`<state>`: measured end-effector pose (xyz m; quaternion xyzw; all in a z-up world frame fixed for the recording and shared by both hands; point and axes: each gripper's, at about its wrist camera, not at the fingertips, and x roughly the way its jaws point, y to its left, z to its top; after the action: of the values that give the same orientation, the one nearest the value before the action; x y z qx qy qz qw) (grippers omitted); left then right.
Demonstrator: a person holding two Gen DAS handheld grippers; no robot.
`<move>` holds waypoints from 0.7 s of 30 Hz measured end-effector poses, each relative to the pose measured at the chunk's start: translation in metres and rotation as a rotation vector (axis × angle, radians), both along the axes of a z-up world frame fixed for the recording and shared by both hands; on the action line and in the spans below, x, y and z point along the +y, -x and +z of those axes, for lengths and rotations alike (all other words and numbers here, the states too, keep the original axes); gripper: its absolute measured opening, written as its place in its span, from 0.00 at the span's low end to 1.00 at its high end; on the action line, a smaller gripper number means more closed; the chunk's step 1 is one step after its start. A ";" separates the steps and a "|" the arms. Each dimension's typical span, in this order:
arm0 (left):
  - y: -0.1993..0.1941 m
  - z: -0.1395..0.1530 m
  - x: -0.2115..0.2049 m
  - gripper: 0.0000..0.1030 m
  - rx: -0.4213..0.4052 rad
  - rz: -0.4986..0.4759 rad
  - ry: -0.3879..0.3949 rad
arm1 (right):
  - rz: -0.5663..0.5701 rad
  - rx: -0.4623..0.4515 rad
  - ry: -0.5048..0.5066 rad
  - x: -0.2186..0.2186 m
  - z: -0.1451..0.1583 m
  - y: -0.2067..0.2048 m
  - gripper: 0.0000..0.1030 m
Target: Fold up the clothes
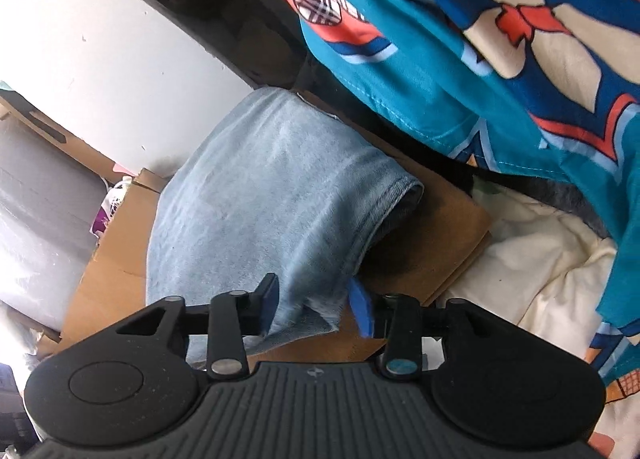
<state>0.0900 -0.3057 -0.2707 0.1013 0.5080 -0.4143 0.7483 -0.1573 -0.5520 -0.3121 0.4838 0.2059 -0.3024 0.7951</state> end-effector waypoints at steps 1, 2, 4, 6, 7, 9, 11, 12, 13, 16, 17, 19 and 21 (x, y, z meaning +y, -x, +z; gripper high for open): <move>0.000 0.003 0.000 0.69 -0.004 0.007 0.002 | -0.005 0.003 -0.008 0.000 0.001 0.001 0.54; 0.000 0.005 0.001 0.70 -0.009 0.014 0.002 | -0.009 0.007 -0.017 0.000 0.003 0.002 0.56; 0.000 0.011 0.001 0.75 -0.016 0.023 -0.001 | -0.005 0.026 -0.028 0.001 0.008 0.001 0.70; 0.000 0.017 0.002 0.80 -0.023 0.027 -0.002 | -0.003 0.039 -0.026 0.002 0.016 0.000 0.79; 0.000 0.020 0.002 0.84 -0.026 0.030 -0.003 | -0.003 0.044 -0.024 0.003 0.020 -0.001 0.85; -0.001 0.025 0.004 0.86 -0.030 0.039 -0.008 | -0.010 0.064 -0.018 0.003 0.029 -0.003 0.90; -0.002 0.030 0.006 0.87 -0.028 0.050 -0.017 | -0.023 0.086 -0.016 0.003 0.037 -0.004 0.92; -0.002 0.033 0.007 0.87 -0.028 0.056 -0.023 | -0.033 0.098 -0.019 0.003 0.040 -0.005 0.94; -0.003 0.036 0.009 0.88 -0.031 0.061 -0.029 | -0.043 0.110 -0.021 0.003 0.043 -0.005 0.95; -0.004 0.049 0.013 0.93 -0.045 0.071 -0.041 | -0.066 0.145 -0.034 0.002 0.051 -0.006 0.98; -0.004 0.054 0.014 0.94 -0.051 0.073 -0.043 | -0.070 0.158 -0.039 0.003 0.054 -0.006 0.98; -0.004 0.063 0.017 0.96 -0.056 0.080 -0.049 | -0.077 0.185 -0.049 0.003 0.060 -0.005 0.98; -0.004 0.072 0.020 0.98 -0.054 0.091 -0.054 | -0.086 0.208 -0.056 0.004 0.066 -0.004 0.99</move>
<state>0.0942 -0.2856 -0.1991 0.1094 0.5025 -0.3630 0.7770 -0.1535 -0.5479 -0.2458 0.4801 0.2745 -0.3791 0.7419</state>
